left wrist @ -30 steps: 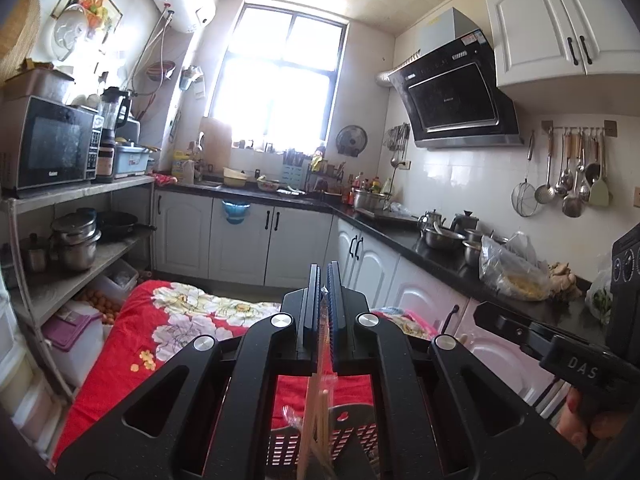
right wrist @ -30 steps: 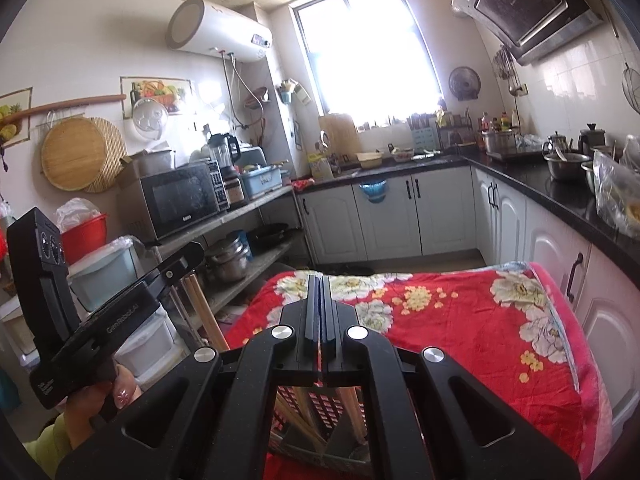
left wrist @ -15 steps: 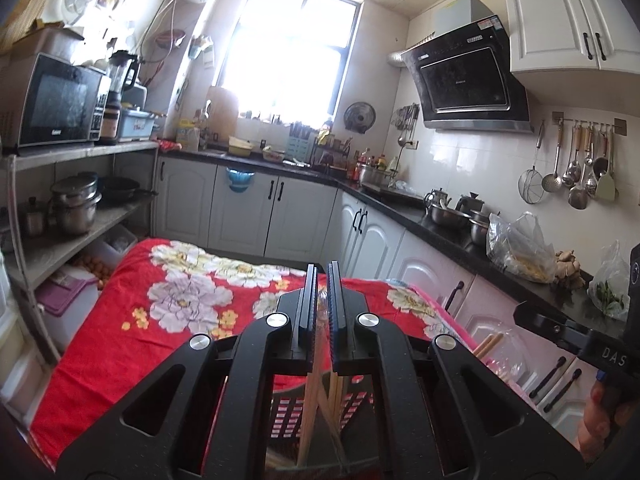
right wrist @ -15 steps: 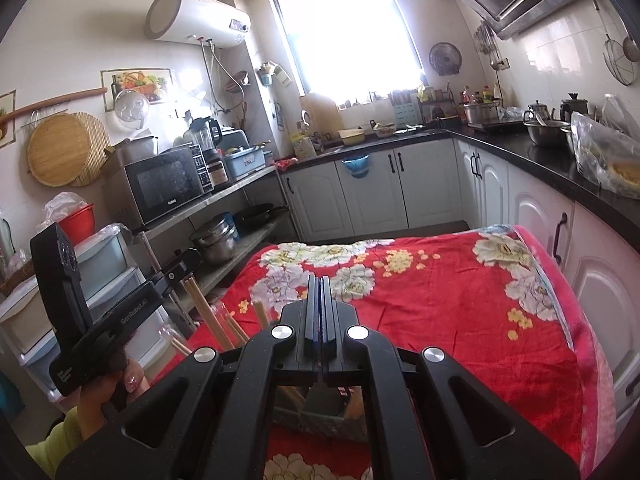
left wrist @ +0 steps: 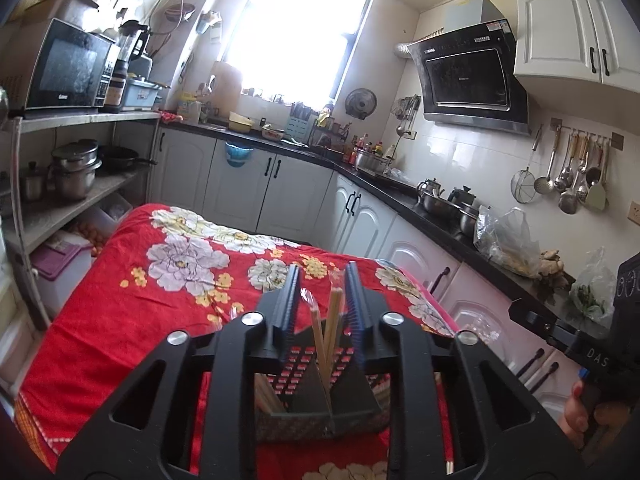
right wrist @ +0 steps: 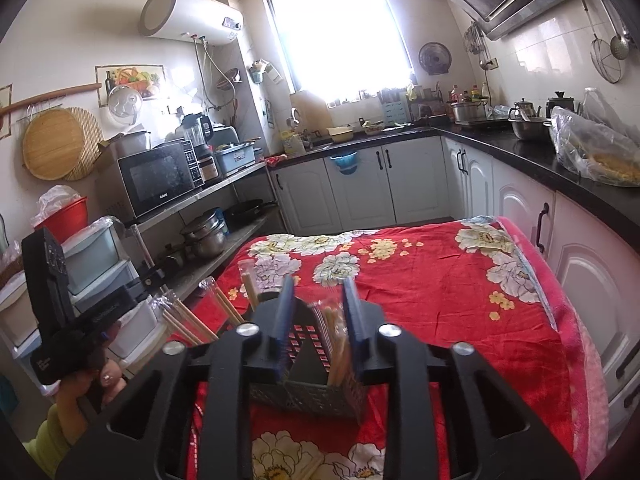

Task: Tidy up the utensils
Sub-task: 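Lower the chopsticks into the black caddy and open both tools, then move both open tools back down to the wrapped chopstick bundles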

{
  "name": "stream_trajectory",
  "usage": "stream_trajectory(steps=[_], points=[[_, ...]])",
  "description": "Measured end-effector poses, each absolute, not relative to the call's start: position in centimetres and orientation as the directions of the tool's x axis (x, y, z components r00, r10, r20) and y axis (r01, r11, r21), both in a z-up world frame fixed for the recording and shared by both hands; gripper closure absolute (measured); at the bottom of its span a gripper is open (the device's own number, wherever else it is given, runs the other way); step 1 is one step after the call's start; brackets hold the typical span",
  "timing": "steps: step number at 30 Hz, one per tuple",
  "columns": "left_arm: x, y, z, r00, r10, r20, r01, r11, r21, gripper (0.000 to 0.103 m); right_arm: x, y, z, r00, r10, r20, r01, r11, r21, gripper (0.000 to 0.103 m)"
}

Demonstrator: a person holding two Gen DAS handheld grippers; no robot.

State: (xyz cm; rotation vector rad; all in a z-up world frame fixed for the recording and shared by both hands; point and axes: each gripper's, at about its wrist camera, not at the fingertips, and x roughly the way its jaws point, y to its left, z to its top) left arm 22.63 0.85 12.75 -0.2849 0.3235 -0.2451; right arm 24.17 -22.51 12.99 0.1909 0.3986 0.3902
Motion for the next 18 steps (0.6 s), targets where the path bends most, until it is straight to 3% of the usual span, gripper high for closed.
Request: stream_trajectory(steps=[7, 18], points=[[20.3, 1.1, 12.8, 0.892, -0.348, -0.289, 0.245, 0.908, -0.338, 0.055, 22.5, -23.1, 12.5, 0.853, 0.399, -0.337, -0.326, 0.911, 0.253, 0.068], [17.8, 0.4, 11.5, 0.865, -0.389, -0.318, 0.278, 0.898, -0.341, 0.037, 20.4, -22.9, 10.8, 0.841, 0.391, -0.375, -0.321, 0.917, 0.236, 0.062]])
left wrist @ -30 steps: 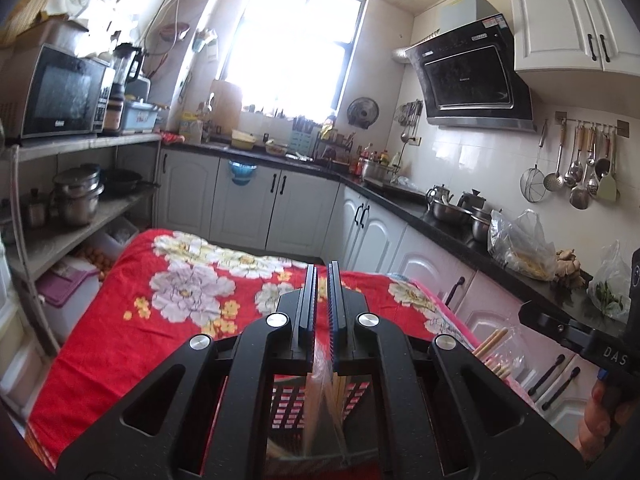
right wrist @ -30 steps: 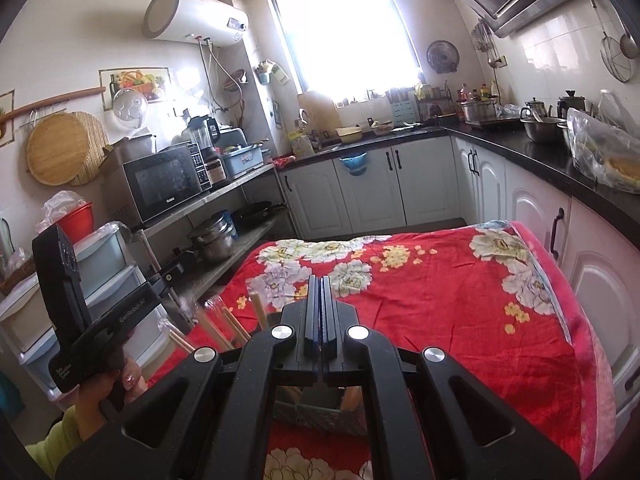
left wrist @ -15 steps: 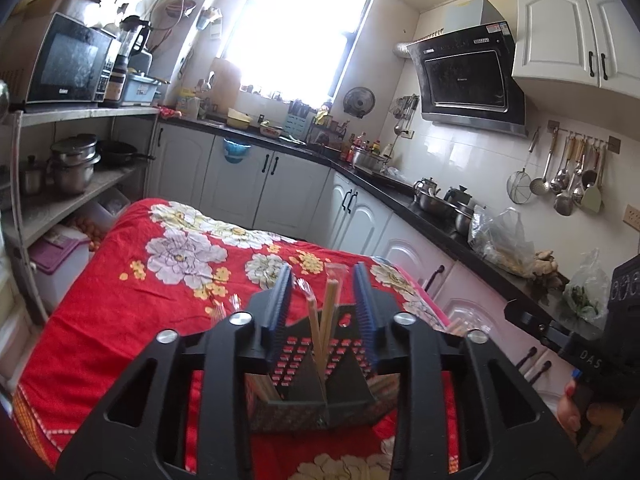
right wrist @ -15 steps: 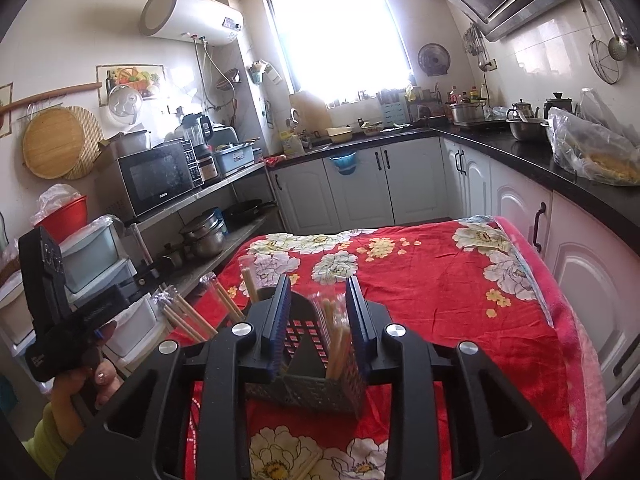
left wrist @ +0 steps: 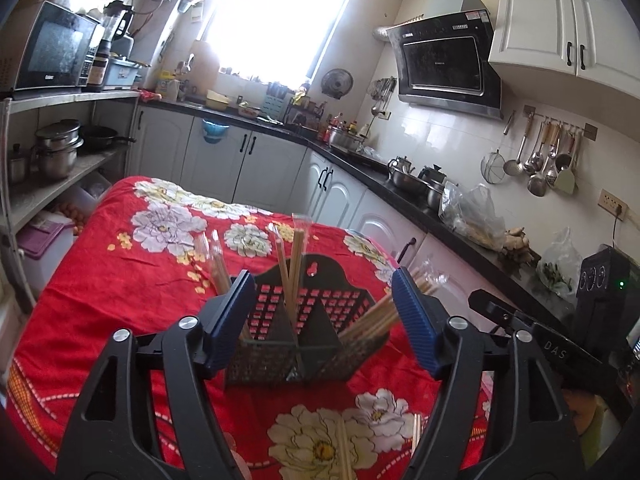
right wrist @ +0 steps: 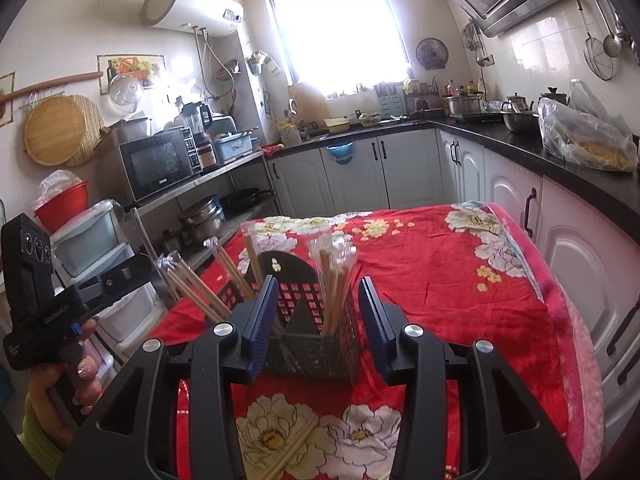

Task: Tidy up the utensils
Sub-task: 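Move both open tools back down to the wrapped chopstick bundles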

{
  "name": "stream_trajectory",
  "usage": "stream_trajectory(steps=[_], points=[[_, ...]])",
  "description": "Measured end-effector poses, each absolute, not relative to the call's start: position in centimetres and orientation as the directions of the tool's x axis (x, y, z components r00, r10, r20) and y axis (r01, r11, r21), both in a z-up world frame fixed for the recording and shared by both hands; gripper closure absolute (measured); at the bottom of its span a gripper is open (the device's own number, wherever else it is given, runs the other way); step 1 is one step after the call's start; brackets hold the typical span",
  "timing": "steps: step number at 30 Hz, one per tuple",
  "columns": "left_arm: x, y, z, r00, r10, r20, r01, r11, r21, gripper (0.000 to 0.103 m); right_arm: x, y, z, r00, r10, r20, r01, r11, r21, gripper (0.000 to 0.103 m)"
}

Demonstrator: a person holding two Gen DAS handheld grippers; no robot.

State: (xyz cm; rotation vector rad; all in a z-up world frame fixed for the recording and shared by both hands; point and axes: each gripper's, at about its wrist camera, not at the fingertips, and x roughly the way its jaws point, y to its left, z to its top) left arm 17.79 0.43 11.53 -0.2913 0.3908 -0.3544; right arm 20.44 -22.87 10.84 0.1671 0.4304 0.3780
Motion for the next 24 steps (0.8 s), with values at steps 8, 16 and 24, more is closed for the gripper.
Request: stream_trajectory(steps=[8, 16, 24], points=[[17.1, 0.3, 10.2, 0.849, -0.394, -0.352, 0.279, 0.9, -0.334, 0.023, 19.5, -22.7, 9.0, 0.83, 0.383, -0.405, -0.312, 0.921, 0.232, 0.057], [17.0, -0.7, 8.6, 0.826, -0.398, -0.4, 0.29, 0.907, -0.304, 0.011, 19.1, -23.4, 7.1, 0.817, 0.362, -0.448, -0.278, 0.929, 0.244, 0.054], [17.1, -1.3, 6.9, 0.805, -0.391, -0.447, 0.283, 0.914, -0.291, 0.011, 18.8, -24.2, 5.1, 0.803, 0.339, -0.491, -0.246, 0.938, 0.244, 0.049]])
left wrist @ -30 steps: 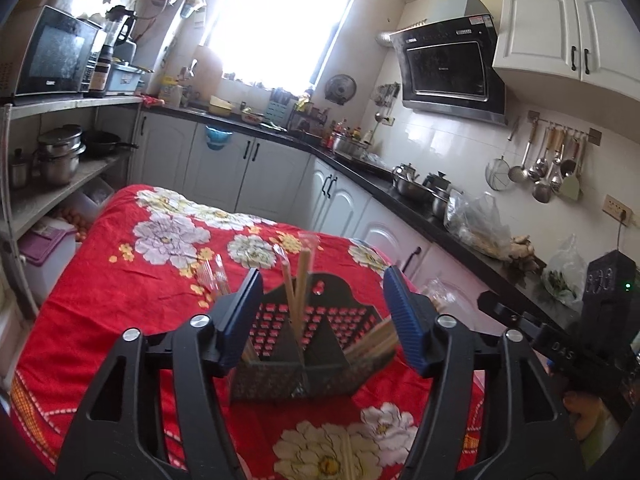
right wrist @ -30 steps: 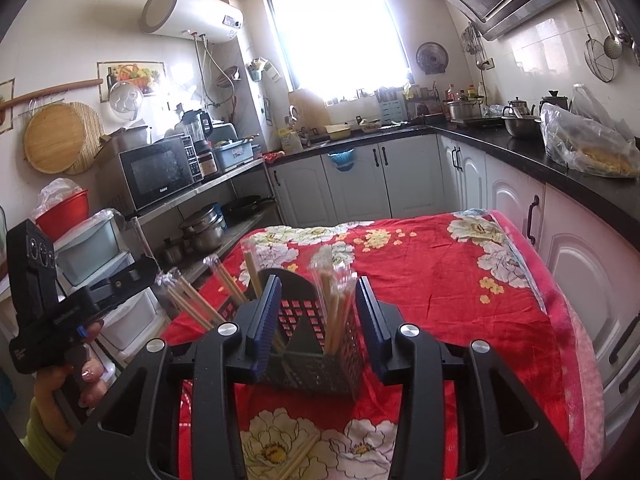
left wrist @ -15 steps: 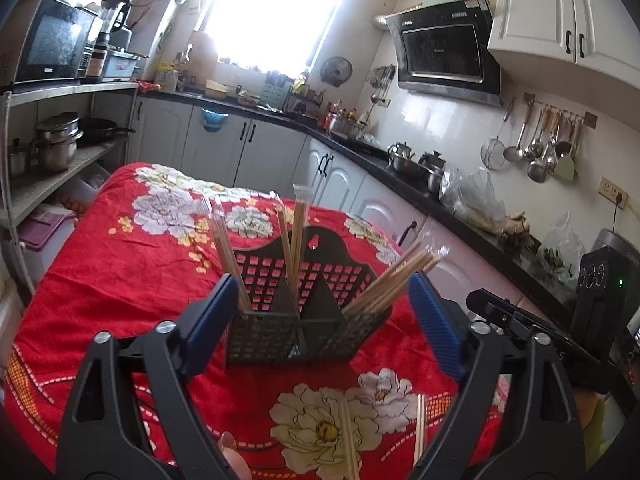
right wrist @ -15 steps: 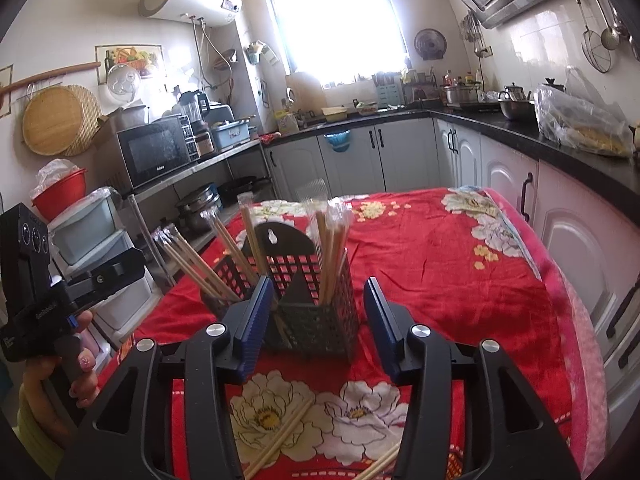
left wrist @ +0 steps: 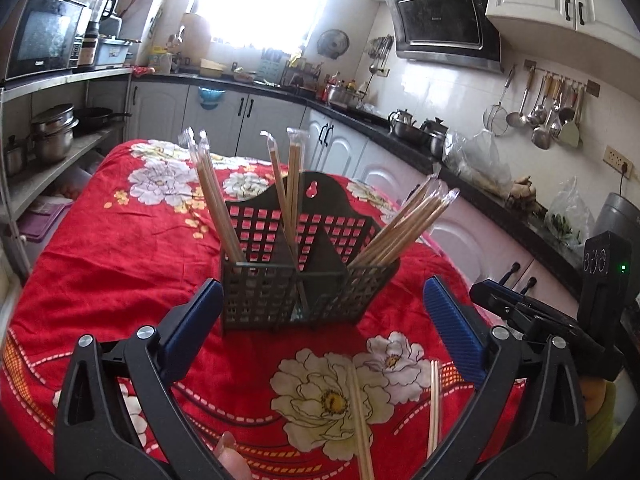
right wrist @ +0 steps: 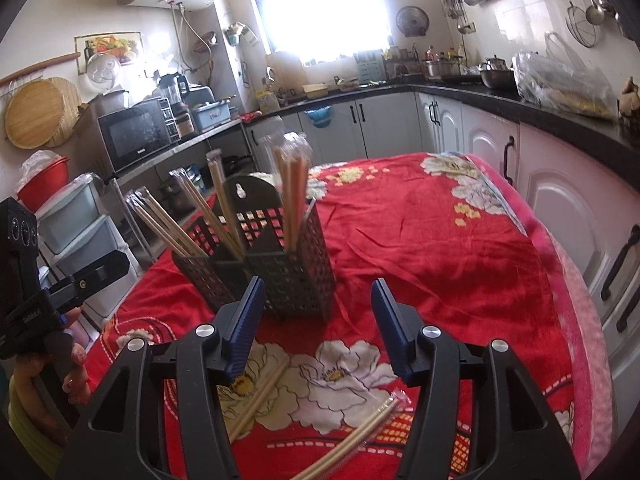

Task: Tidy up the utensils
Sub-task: 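Move both open tools back down to the wrapped chopstick bundles, then close the left tool on a chopstick while the right tool closes on another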

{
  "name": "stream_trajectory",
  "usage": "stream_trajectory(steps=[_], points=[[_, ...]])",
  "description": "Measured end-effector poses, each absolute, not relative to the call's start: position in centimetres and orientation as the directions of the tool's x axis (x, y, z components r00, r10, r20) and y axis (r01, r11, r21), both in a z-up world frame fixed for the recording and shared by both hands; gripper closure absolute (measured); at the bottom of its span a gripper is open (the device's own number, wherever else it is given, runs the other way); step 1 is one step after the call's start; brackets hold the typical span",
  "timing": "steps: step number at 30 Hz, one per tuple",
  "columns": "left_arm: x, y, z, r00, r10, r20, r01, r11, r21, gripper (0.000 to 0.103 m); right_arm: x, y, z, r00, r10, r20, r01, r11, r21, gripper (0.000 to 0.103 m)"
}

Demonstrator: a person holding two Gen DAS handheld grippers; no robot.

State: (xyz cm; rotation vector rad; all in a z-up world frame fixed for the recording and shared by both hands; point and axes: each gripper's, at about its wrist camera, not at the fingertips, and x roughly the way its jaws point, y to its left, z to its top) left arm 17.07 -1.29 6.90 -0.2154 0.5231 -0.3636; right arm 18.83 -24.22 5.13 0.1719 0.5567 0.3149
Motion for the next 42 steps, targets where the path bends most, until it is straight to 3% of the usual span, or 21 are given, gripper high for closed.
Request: stream_trajectory(steps=[20, 26, 31, 42], points=[[18.4, -5.3, 1.6, 0.69, -0.417, -0.592, 0.333, 0.909, -0.252, 0.011, 19.1, -25.8, -0.3, 0.72, 0.292, -0.63, -0.168, 0.953, 0.251, 0.048], [19.1, -6.4, -0.4, 0.639, -0.424, -0.642, 0.347, 0.904, -0.251, 0.025, 19.4, -26.2, -2.0, 0.684, 0.281, -0.673, -0.138, 0.956, 0.259, 0.048], [19.9, -7.4, -2.1, 0.581, -0.438, -0.686, 0.359, 0.894, -0.267, 0.045, 19.9, -26.4, -3.6, 0.648, 0.285, -0.706, -0.124, 0.954, 0.272, 0.048], [21.9, -9.3, -4.1, 0.492, -0.444, -0.749, 0.384, 0.883, -0.271, 0.054, 20.5, -26.1, -5.6, 0.605, 0.291, -0.741, -0.108, 0.952, 0.285, 0.05]])
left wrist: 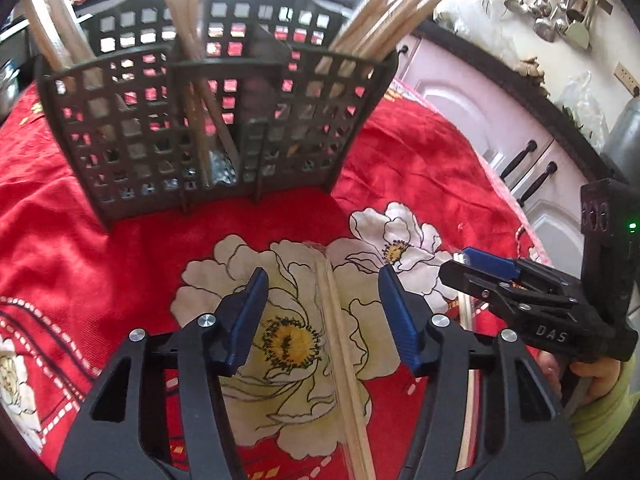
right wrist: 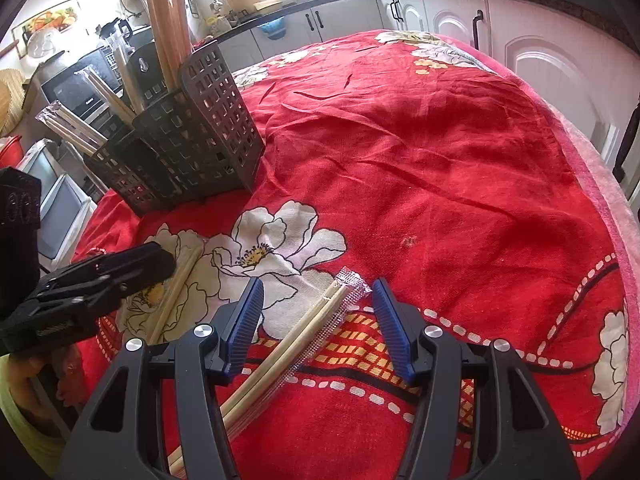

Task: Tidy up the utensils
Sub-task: 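Close the left tool on a chopstick while the right tool closes on another, then lift the held chopsticks with both tools and carry them over the caddy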

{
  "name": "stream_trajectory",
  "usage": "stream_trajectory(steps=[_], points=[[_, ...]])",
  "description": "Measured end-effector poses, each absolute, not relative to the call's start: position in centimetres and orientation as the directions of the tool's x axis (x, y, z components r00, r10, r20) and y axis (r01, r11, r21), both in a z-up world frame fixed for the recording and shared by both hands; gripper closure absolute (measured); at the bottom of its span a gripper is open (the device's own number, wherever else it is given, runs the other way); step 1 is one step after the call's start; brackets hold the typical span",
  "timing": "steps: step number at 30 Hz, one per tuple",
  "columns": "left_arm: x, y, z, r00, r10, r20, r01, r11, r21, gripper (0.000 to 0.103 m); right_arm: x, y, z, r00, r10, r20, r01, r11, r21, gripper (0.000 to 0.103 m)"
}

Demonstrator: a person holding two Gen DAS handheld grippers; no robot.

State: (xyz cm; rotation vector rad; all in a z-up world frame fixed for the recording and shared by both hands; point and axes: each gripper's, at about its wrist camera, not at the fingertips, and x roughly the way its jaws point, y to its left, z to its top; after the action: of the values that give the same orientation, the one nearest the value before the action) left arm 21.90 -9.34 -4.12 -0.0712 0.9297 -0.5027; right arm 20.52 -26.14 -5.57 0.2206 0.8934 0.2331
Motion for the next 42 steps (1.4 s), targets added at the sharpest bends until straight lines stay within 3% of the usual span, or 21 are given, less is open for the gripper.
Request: stream_trajectory(steps=[1, 3, 6, 8, 13, 15, 23, 42], points=[[22.1, -9.6, -4.4, 0.484, -0.438, -0.758, 0.386, 0.884, -0.265, 0.056, 20.6, -26.1, -5.6, 0.606, 0.287, -0.742, -0.106, 0.953, 0.282, 0.053], [22.4, -10.1, -4.7, 0.474, -0.425, -0.771, 0.394, 0.886, -0.246, 0.057, 20.6, -26.3, -5.7, 0.61, 0.274, -0.744, -0.095, 0.957, 0.275, 0.069], [22.8, -10.8, -5.0, 0.473, -0.406, -0.782, 0.406, 0.888, -0.215, 0.059, 20.8, -26.9, -5.8, 0.608, 0.301, -0.735, -0.092, 0.946, 0.311, 0.086], [23.1, -11.3, -5.1, 0.473, -0.396, -0.787, 0.41, 0.89, -0.202, 0.065, 20.8, -27.2, -5.9, 0.611, 0.329, -0.72, -0.094, 0.933, 0.347, 0.09], [24.0, -11.9, -5.4, 0.483, -0.357, -0.799, 0.406, 0.9, -0.157, 0.092, 20.7, -27.2, -5.0, 0.634, 0.371, -0.679, -0.124, 0.915, 0.384, 0.092], [24.5, -11.5, -5.4, 0.476, -0.365, -0.8, 0.394, 0.902, -0.178, 0.096, 20.5, -27.1, -4.4, 0.646, 0.382, -0.661, -0.139, 0.91, 0.39, 0.093], [23.9, -9.6, -2.8, 0.537, -0.408, -0.738, 0.377, 0.899, -0.223, 0.099, 20.2, -26.0, -1.5, 0.674, 0.412, -0.613, -0.204, 0.901, 0.382, 0.094], [19.5, -1.4, 12.3, 0.828, -0.397, -0.397, 0.319, 0.915, -0.249, 0.101, 19.3, -20.1, 9.9, 0.761, 0.505, -0.407, -0.427, 0.863, 0.271, 0.098]])
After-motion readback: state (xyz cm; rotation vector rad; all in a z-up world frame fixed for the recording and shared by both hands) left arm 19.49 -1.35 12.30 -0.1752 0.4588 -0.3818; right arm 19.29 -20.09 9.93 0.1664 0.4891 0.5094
